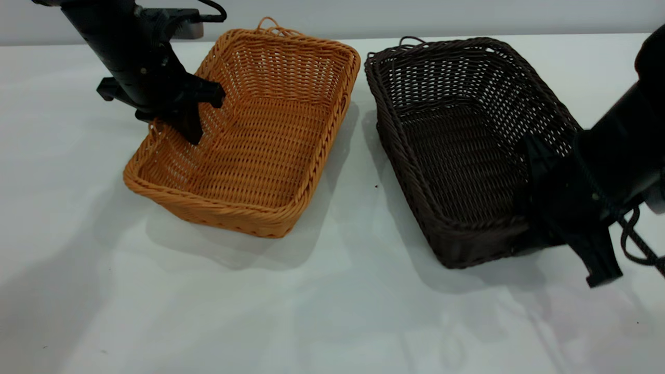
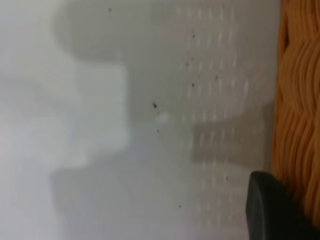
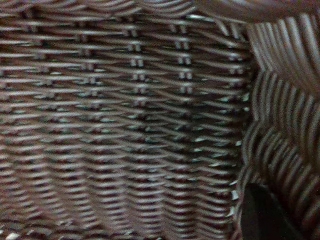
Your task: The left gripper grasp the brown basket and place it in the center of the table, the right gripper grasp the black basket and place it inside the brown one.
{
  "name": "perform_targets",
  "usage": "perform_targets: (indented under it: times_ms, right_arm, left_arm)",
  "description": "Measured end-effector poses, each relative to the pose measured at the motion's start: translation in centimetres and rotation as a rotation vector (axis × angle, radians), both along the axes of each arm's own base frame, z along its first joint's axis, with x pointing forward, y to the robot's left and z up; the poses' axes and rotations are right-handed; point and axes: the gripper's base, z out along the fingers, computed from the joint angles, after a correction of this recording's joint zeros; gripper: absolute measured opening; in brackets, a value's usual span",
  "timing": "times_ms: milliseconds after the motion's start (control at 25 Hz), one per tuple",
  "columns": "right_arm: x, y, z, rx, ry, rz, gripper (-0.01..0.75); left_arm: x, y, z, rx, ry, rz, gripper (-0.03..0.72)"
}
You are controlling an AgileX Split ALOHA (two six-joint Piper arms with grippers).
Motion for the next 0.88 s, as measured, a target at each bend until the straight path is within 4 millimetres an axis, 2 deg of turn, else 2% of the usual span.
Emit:
perform_targets:
  times_ms: [80, 360, 480, 640, 800, 880]
  right_arm:
    - [1.3, -0.5, 0.9, -0.002, -0.054, 0.041, 0.086]
    - [6.9, -4.4, 5.0, 0.060, -0.275, 0.154, 0.086]
    - [8.9, -5.7, 6.6, 0.104, -0.347, 0.262, 0.086]
    - [10.7, -6.2, 8.8, 0.141, -0.387, 0.501, 0.086]
    - [12.1, -6.0, 11.0, 0.132, -0.375, 0.703, 0.086]
    - [13.0, -6.1, 12.2, 0.124, -0.394, 0.747, 0.086]
  left_arm:
    - [0.1, 0.1, 0.0, 0.020, -0.019, -0.047, 0.092]
    - [0.2, 0.2, 0.0, 0.108, -0.071, -0.331, 0.099]
    - [0.3, -0.5, 0.1, 0.145, -0.111, -0.478, 0.099]
    - [0.1, -3.0, 0.3, 0.200, -0.197, -0.704, 0.103]
    - [-0.6, -6.6, -0.3, 0.264, -0.312, -0.932, 0.104]
    - [-1.1, -8.6, -0.8, 0.295, -0.363, -1.045, 0.107]
